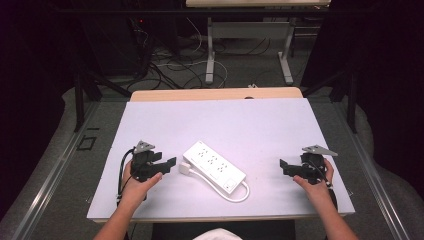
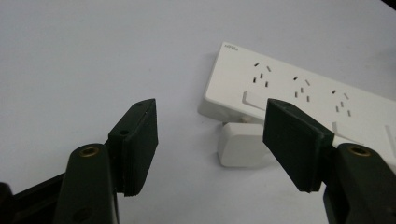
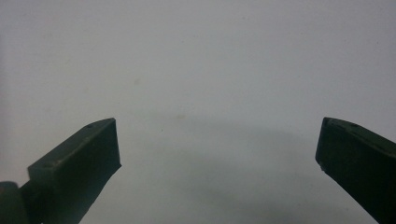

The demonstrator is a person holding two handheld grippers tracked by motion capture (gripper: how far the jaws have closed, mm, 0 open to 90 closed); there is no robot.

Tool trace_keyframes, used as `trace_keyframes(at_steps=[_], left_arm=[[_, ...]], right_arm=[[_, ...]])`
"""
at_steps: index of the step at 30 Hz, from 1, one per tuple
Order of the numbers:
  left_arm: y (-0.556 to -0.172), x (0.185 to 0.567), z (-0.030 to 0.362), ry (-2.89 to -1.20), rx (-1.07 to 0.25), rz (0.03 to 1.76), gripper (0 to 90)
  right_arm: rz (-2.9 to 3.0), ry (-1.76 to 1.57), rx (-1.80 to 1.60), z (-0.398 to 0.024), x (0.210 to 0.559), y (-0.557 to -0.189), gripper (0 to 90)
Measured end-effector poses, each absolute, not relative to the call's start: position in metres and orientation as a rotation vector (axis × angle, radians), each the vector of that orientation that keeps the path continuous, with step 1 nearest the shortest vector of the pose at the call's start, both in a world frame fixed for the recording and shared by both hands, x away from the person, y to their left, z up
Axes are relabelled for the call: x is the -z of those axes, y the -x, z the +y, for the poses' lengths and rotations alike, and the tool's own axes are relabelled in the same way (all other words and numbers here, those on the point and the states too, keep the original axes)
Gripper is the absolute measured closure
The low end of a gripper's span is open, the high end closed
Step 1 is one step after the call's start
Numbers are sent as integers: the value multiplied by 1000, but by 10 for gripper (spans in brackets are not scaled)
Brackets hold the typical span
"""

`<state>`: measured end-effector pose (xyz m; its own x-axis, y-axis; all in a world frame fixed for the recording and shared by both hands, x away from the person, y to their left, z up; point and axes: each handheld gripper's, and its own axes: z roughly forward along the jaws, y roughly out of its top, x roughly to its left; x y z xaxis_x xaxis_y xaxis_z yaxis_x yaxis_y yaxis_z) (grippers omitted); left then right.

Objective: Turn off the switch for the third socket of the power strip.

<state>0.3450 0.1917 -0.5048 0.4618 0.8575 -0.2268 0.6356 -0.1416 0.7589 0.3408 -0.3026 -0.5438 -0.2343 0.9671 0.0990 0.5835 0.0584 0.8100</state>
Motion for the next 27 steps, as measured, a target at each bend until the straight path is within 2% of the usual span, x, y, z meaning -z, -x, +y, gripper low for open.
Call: trace_keyframes(at_steps=[27], left_arm=[[-367, 485, 168, -1897, -267, 1248, 451]], right_arm=[[1859, -1541, -1058, -301, 544, -340, 0]])
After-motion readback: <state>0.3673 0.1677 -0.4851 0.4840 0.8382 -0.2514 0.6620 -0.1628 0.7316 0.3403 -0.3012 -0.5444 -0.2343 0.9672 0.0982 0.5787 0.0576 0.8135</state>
